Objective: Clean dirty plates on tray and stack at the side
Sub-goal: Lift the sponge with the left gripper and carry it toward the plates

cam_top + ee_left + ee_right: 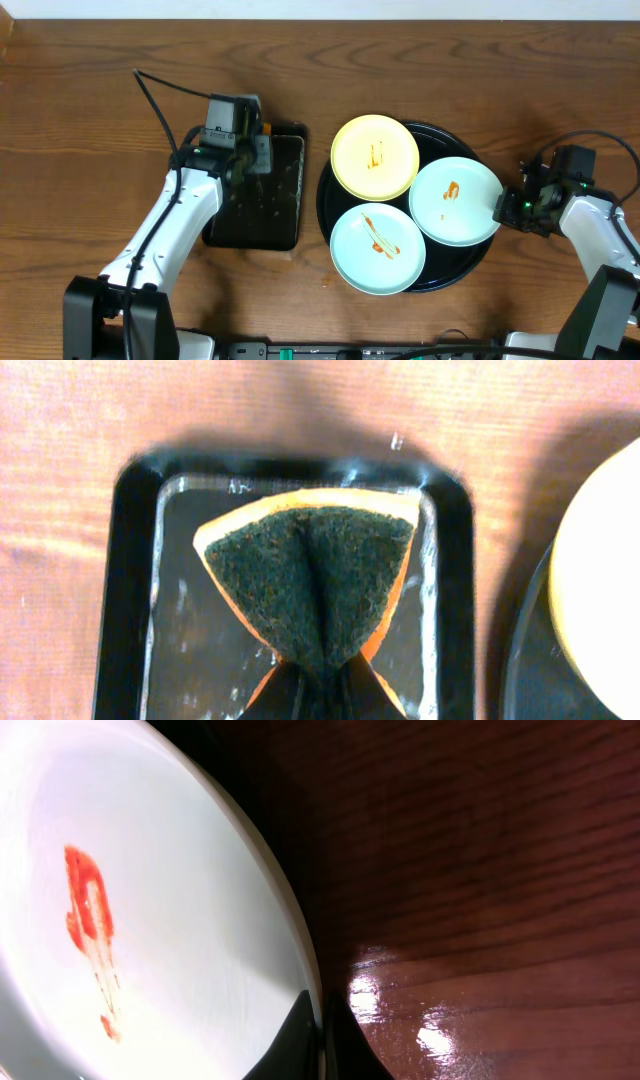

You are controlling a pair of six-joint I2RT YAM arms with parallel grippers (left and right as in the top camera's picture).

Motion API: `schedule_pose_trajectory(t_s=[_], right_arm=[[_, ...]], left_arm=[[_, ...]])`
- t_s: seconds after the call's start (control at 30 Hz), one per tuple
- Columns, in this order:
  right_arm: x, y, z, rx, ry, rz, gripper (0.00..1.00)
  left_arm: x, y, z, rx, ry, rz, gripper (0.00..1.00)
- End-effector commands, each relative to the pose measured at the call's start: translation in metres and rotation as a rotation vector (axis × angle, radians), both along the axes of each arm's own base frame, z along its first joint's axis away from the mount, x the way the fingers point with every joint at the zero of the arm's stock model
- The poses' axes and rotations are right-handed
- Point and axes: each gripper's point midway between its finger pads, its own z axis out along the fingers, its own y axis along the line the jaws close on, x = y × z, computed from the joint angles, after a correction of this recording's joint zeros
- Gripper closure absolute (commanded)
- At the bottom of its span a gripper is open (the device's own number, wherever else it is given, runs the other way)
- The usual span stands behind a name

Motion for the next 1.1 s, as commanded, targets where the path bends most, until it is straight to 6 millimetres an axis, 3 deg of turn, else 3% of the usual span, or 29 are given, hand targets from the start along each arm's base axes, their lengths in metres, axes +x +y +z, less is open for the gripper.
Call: schedule_pose_trajectory(t_s=[0.0, 0.13, 0.33, 0.5, 0.67, 0.8, 0.93, 1.07], right_arm=[[-0.002, 0.001, -0.002, -0.002, 0.011, 0.003, 0.99], [-0.001, 0.001, -0.002, -0.002, 0.011, 0.003, 0.99], [-0.001, 0.001, -0.002, -0.003, 0.010, 0.003, 0.99], [-0.003, 0.002, -0.002, -0.001, 0.016, 0.003, 0.99], [-0.016, 0.005, -0.005, 0.015, 0.072, 0.003, 0.99], [-0.029, 0.010, -0.006, 0.031, 0.125, 0.007, 0.99], [-0.034, 0.012, -0.006, 0.038, 0.148, 0.009, 0.99], [-0.036, 0.013, -0.007, 0.040, 0.155, 0.008, 0.99]], left_arm=[[0.017, -0.006, 0.029, -0.030, -0.110, -0.006, 0.93], [0.033, -0.009, 0.053, -0.053, -0.225, -0.007, 0.93], [0.035, -0.010, 0.078, -0.069, -0.301, -0.007, 0.93], [0.032, -0.009, 0.075, -0.067, -0.282, -0.006, 0.93], [0.013, -0.012, 0.054, -0.143, -0.147, 0.054, 0.93], [-0.002, -0.041, 0.046, -0.265, -0.059, -0.028, 0.93], [-0.009, -0.062, 0.045, -0.271, -0.047, -0.084, 0.92], [-0.022, -0.095, 0.049, -0.279, -0.042, -0.169, 0.93]])
